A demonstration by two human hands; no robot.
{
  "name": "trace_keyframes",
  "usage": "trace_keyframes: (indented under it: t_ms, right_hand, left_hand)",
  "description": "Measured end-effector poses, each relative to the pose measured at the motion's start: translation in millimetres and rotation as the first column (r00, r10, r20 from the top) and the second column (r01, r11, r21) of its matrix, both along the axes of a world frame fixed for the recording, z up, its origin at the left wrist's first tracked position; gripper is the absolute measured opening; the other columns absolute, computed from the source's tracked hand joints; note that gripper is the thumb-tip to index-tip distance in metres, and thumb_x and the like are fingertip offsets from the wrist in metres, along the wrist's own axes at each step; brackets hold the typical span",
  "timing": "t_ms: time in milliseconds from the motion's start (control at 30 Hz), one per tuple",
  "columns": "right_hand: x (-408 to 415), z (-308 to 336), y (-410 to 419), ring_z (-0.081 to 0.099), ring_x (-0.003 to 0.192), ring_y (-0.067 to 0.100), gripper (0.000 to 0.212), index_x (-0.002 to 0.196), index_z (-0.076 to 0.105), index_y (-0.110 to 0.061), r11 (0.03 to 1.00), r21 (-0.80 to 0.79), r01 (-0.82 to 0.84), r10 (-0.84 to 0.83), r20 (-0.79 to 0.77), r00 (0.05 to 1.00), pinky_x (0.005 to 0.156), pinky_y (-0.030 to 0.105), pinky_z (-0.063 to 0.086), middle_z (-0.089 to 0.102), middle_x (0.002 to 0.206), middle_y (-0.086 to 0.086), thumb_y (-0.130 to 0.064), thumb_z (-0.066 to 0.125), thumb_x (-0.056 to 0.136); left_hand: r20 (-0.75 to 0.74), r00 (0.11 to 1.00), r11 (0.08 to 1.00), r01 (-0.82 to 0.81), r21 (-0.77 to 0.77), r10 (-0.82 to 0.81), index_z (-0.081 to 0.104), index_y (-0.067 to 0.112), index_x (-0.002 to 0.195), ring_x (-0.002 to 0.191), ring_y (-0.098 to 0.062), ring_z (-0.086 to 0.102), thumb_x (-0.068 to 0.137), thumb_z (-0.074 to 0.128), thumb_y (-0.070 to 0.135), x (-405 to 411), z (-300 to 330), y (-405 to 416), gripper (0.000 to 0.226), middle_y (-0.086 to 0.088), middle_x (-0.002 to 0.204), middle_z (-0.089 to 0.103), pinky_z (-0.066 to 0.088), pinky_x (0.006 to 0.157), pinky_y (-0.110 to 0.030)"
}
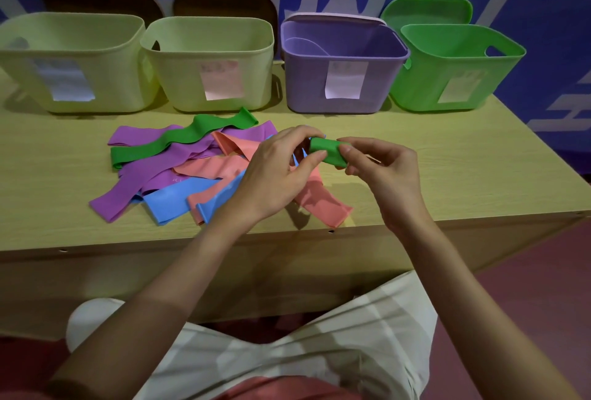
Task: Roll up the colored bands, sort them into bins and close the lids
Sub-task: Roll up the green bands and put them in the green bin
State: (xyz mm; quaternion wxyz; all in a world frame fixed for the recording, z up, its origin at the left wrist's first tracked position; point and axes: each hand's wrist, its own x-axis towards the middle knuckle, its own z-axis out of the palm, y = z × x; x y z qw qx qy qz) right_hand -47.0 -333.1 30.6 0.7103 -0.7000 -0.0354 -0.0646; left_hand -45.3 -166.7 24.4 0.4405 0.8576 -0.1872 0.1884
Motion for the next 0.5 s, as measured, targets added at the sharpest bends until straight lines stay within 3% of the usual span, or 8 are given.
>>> trace_keyframes:
  t_ms: [100,233,400,500]
  right_hand:
    - [-0.7,-2.0,0.2,0.063,0.061,0.009,0.01,0.096,0.072,-0.005,1.0,0.004,-0.016,0.016,-0.017,1.0,0.061,0.019,0.048,0.071,0.075,0.003,-0.008,0.066,0.088]
    - [-2.3,-3.0,0.5,0.066,0.073,0.015,0.015,0.1,0.072,-0.011,0.998,-0.052,-0.04,0.043,0.049,0.998,0.067,0.021,0.052,0.072,0.088,0.007,-0.009,0.071,0.085]
    - [-2.8,-3.0,-0.2,0.067,0.082,0.014,0.027,0.099,0.07,-0.012,0.999,-0.009,-0.042,0.043,0.107,0.993,0.078,0.019,0.052,0.072,0.09,-0.001,0.003,0.075,0.077]
    - [-0.1,-3.3,-3.2,0.065,0.083,0.015,0.031,0.103,0.069,-0.007,0.998,0.04,-0.041,0.037,0.091,0.995,0.08,0.019,0.052,0.07,0.092,0.005,0.005,0.074,0.076]
  left_hand:
    - [-0.029,1.0,1.0,-0.007,-0.013,0.007,0.066,0.01,0.107,0.069,-0.01,0.047,0.088,0.056,0.028,-1.0,-0.2,-0.5,0.028,-0.003,0.078,0.058,0.039,0.067,-0.022]
    - [-0.11,0.994,0.999,-0.007,-0.052,0.002,0.066,0.007,0.103,0.074,-0.023,0.057,0.091,0.054,0.029,-2.5,-2.9,-1.7,0.028,-0.009,0.079,0.063,0.046,0.072,-0.041]
    - [-0.241,0.969,0.978,0.01,-0.209,-0.061,0.069,0.009,0.1,0.073,-0.018,0.062,0.09,0.057,0.031,-0.7,-3.1,0.4,0.027,0.0,0.074,0.067,0.049,0.072,-0.039]
    - [-0.261,0.96,0.97,0.043,-0.238,-0.106,0.068,0.022,0.098,0.077,-0.018,0.065,0.088,0.063,0.026,1.5,-2.2,3.8,0.012,0.002,0.081,0.069,0.053,0.076,-0.043]
